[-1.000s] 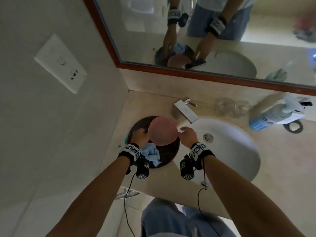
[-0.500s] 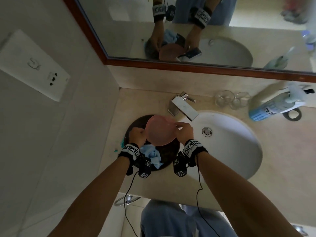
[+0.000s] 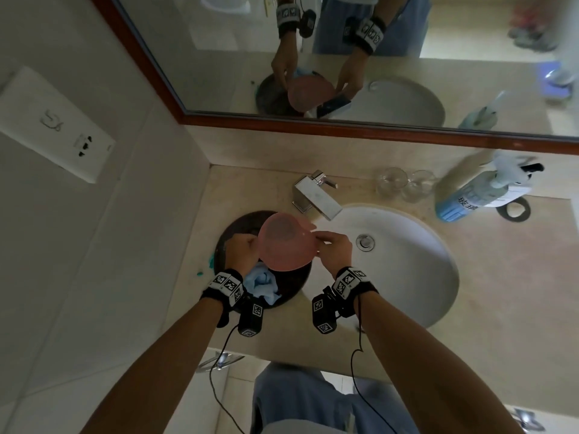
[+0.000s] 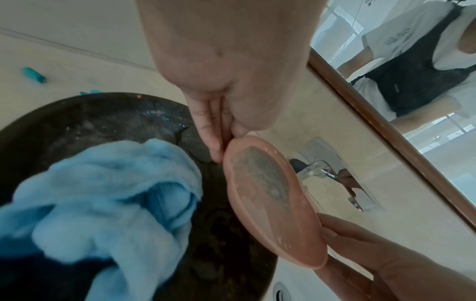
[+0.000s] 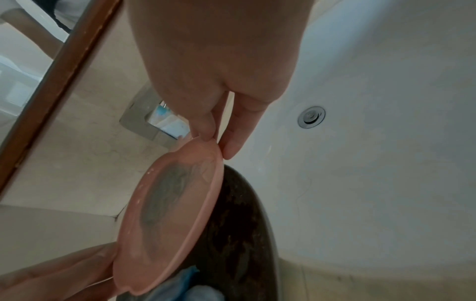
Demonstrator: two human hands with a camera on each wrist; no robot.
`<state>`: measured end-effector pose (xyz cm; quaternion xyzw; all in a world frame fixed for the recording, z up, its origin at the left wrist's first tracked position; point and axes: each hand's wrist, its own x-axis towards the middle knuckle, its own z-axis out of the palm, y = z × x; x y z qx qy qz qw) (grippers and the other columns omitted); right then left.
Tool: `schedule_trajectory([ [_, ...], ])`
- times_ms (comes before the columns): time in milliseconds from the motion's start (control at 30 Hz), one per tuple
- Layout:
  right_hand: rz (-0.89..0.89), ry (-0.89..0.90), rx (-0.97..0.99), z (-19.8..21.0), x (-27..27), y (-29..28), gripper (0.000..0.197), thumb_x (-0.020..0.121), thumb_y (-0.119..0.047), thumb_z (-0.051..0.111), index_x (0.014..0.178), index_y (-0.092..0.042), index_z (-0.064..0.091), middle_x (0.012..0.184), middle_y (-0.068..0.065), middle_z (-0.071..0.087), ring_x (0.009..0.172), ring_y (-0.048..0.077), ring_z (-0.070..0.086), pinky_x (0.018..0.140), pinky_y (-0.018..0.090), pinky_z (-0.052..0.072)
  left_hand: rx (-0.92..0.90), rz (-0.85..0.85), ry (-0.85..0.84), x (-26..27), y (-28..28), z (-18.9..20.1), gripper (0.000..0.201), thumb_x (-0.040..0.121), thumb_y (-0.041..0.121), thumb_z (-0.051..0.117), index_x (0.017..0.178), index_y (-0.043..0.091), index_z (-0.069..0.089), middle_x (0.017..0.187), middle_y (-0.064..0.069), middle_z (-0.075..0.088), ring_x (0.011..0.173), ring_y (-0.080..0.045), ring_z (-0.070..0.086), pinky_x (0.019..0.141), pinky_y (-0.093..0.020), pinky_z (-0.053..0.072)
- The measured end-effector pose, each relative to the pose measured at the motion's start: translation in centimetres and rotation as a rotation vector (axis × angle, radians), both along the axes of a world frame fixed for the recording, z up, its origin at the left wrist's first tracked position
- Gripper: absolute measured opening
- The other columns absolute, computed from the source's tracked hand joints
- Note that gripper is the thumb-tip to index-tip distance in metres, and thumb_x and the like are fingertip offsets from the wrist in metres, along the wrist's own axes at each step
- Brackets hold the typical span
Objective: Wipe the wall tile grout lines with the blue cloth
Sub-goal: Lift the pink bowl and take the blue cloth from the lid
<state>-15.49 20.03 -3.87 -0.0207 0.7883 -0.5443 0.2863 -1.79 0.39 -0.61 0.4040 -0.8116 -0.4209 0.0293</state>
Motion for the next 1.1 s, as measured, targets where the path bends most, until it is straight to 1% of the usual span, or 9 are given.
schedule_trajectory([
  [267,0.023,-0.027,0.018,1.6,-1.1,8.8,0.048,0.085,0.002,0.062,0.073,-0.041,0.079,0.091,-0.004,0.079,0.091,0.026,0.075,0.087,0.048,0.063,0.032,0.052,0.076,-0.2,10.0,0.7,0.041,0.087,0.008,0.055,0.054,0.021,0.034,0.052,0.001,0.026,0.054,-0.014,0.024,0.057,-0.032,0.019],
  [433,0.017,0.003,0.043,0.1,-3.1,16.9,0.051,0.082,-0.005,0.064,0.073,-0.053,0.078,0.091,-0.007,0.080,0.093,0.023,0.076,0.087,0.048,0.063,0.015,0.020,0.038,-2.5,17.2,-0.2,0.037,0.085,0.019,0.057,0.054,0.018,0.037,0.052,0.001,0.033,0.054,-0.012,0.028,0.054,-0.031,0.021],
  [567,-0.039,0.010,0.052,1.0,-5.3,23.6,0.044,0.083,-0.003,0.065,0.074,-0.043,0.081,0.085,-0.011,0.080,0.086,0.023,0.076,0.081,0.049,0.063,0.041,-0.020,0.060,-6.0,23.2,-1.7,0.036,0.086,0.024,0.057,0.055,0.005,0.055,0.053,-0.018,0.048,0.054,-0.015,0.033,0.054,-0.031,0.025],
  [633,-0.100,0.023,0.068,1.1,-6.6,27.0,0.047,0.085,-0.003,0.068,0.070,-0.046,0.080,0.082,-0.013,0.079,0.085,0.021,0.076,0.081,0.047,0.064,0.072,-0.042,0.052,-8.0,26.1,-2.3,0.036,0.088,0.025,0.059,0.061,0.002,0.063,0.058,-0.020,0.059,0.052,-0.014,0.038,0.054,-0.029,0.029],
  [733,-0.201,0.035,0.097,0.9,-8.2,32.1,0.044,0.084,-0.005,0.070,0.072,-0.047,0.080,0.086,-0.011,0.080,0.086,0.018,0.077,0.083,0.046,0.064,0.123,-0.101,0.055,-11.1,30.2,-2.8,0.038,0.087,0.027,0.056,0.061,0.000,0.059,0.053,-0.018,0.055,0.052,-0.014,0.039,0.056,-0.028,0.029],
  [800,-0.270,0.038,0.118,0.8,-9.0,35.2,0.048,0.083,-0.002,0.069,0.070,-0.046,0.079,0.088,-0.009,0.080,0.088,0.020,0.076,0.084,0.047,0.064,0.164,-0.150,0.049,-12.9,32.9,-3.3,0.039,0.085,0.031,0.053,0.061,0.001,0.057,0.052,-0.008,0.050,0.053,-0.012,0.041,0.057,-0.028,0.033],
  [933,-0.360,0.047,0.162,0.1,-10.3,40.8,0.043,0.082,-0.006,0.071,0.073,-0.048,0.080,0.087,-0.010,0.080,0.090,0.019,0.076,0.085,0.047,0.063,0.233,-0.256,-0.037,-16.4,37.8,-4.0,0.023,0.080,0.030,0.050,0.061,0.018,0.055,0.057,-0.004,0.049,0.057,-0.013,0.045,0.058,-0.032,0.039],
  [1033,-0.413,0.022,0.202,-0.1,-10.8,43.9,0.029,0.083,-0.006,0.072,0.088,-0.032,0.084,0.089,-0.006,0.080,0.091,0.020,0.076,0.088,0.047,0.063,0.249,-0.325,-0.097,-18.3,40.8,-3.8,0.023,0.079,0.027,0.048,0.058,0.017,0.048,0.056,-0.005,0.046,0.057,-0.014,0.046,0.058,-0.032,0.040],
  [1100,-0.446,0.009,0.233,0.3,-11.0,45.4,0.028,0.085,-0.002,0.070,0.096,-0.023,0.085,0.094,-0.002,0.081,0.094,0.021,0.075,0.093,0.045,0.061,0.283,-0.361,-0.157,-19.4,42.8,-2.7,0.025,0.083,0.021,0.048,0.059,0.017,0.041,0.058,-0.005,0.042,0.059,-0.016,0.042,0.059,-0.031,0.035],
])
